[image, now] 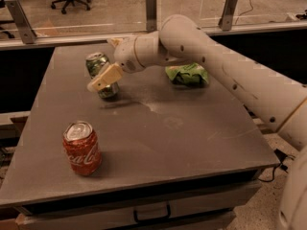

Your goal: Knock green can over

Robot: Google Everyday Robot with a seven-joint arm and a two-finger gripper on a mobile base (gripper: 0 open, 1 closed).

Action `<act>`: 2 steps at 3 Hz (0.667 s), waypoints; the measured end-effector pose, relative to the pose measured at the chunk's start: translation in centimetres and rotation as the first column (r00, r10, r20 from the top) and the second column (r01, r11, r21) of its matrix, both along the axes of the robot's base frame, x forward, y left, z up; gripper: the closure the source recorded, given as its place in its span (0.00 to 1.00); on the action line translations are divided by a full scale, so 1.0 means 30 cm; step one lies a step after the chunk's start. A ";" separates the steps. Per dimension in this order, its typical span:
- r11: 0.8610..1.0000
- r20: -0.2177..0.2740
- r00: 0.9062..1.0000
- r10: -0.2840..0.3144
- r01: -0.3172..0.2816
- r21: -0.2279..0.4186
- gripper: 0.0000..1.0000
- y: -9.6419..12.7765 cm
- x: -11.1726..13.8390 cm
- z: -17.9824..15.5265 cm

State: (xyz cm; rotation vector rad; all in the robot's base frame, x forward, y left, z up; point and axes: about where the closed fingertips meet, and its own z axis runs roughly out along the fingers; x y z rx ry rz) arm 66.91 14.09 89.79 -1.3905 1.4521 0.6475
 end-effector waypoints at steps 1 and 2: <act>0.997 0.014 0.999 0.046 -0.047 0.069 0.00 0.116 0.048 0.076; 0.992 0.015 0.997 0.074 -0.075 0.101 0.00 0.192 0.079 0.121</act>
Offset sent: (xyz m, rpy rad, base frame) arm 0.0366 0.0793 0.0538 0.1408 -0.0110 0.1004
